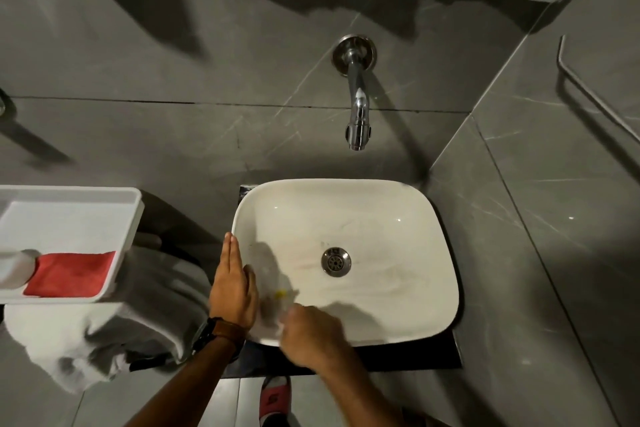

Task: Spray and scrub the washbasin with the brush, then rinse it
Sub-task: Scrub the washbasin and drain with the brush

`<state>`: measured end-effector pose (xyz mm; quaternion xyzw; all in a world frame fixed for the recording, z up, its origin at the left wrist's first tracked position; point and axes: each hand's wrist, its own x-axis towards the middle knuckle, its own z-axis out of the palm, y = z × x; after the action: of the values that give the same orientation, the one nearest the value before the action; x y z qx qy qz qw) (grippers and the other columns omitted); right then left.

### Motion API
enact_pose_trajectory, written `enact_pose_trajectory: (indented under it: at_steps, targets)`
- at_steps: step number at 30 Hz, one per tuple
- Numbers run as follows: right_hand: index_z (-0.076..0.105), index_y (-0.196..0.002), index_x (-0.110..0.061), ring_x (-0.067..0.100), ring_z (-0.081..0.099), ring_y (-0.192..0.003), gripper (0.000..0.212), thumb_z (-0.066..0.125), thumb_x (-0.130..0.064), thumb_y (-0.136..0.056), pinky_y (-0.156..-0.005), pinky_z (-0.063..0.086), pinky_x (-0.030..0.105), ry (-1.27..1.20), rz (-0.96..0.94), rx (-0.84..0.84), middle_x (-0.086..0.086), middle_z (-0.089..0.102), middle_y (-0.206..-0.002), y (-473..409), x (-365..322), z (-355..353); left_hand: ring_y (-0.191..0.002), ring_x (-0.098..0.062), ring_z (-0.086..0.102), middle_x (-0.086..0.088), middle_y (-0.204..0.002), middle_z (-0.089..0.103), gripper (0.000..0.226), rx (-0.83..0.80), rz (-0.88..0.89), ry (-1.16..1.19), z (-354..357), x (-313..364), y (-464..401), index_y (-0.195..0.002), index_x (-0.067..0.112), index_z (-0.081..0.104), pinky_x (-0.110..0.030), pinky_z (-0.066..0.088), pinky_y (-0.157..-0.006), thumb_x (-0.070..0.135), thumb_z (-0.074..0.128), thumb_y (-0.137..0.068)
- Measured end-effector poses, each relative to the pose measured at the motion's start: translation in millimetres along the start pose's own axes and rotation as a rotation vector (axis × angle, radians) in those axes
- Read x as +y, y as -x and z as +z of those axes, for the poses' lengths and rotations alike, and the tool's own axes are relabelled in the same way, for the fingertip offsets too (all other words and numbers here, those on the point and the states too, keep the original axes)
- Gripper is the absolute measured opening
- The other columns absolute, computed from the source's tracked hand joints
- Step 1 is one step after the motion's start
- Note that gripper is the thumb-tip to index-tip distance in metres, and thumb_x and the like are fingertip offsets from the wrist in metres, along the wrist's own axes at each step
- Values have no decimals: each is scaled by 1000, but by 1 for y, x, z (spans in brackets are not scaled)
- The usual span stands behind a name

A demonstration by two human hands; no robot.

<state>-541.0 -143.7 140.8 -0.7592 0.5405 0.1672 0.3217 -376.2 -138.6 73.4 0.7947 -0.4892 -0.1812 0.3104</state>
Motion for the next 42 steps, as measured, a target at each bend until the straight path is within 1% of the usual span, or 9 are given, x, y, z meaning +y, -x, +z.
enact_pose_trajectory:
  at_steps: [6,9,12,16,23,26,31,38,42]
  targets:
    - [62,-124,-5,39,65,-110,34,35,-16,-106,-85,47,39,43,86,264,18,70,-120,-65,12,-30,-148,-26,26,-3,-166,9,62,15,20,7,3,-7,-1,-157,14,8,-36,30,-114,26,37,-103]
    - [66,-116,-1,35,72,-99,26,60,-17,-96,-79,57,37,166,294,503,17,74,-110,-62,77,-62,-148,-25,26,-1,-166,9,63,13,2,11,4,-6,-2,-157,15,9,-36,32,-114,23,39,-102]
    - [68,-117,-16,29,68,-114,27,58,-21,-92,-90,55,35,138,420,349,9,71,-123,-44,100,-68,-147,-25,27,-1,-165,9,62,10,-8,19,3,-5,-2,-157,14,10,-42,36,-115,23,39,-102]
    - [64,-124,-18,28,66,-118,34,46,-18,-95,-93,52,35,71,253,73,8,70,-126,-27,48,-21,-146,-26,29,2,-165,9,62,16,1,37,2,-4,-1,-157,15,10,-48,40,-112,24,39,-102]
    - [65,-127,-16,33,69,-113,34,45,-20,-100,-92,52,39,67,-27,275,14,72,-121,-87,-24,-44,-147,-25,29,9,-164,4,65,27,10,40,2,-5,1,-157,24,4,-50,43,-110,25,39,-102]
    - [66,-125,-6,34,73,-97,32,54,-18,-99,-79,57,37,-7,149,608,16,75,-107,-108,26,-63,-146,-25,30,14,-162,3,65,32,19,53,2,-6,1,-156,26,3,-49,42,-110,26,39,-102]
    - [28,-155,-2,34,66,-115,57,42,-15,-102,-89,55,42,-107,535,506,16,66,-130,-105,95,-60,-146,-25,31,9,-164,5,63,25,2,53,2,-5,0,-157,23,5,-50,45,-108,31,35,-102]
    - [33,-157,-30,38,67,-113,57,44,-22,-101,-95,54,46,-161,-6,201,17,68,-127,-117,-27,-25,-146,-26,30,3,-164,7,65,30,14,38,3,-2,2,-156,24,3,-52,43,-109,22,39,-102]
    - [51,-142,-35,39,65,-116,43,41,-24,-102,-95,53,47,-98,-193,106,15,67,-129,-90,-22,-35,-148,-24,25,3,-164,6,63,19,20,27,3,-3,1,-156,22,3,-50,38,-114,25,36,-102]
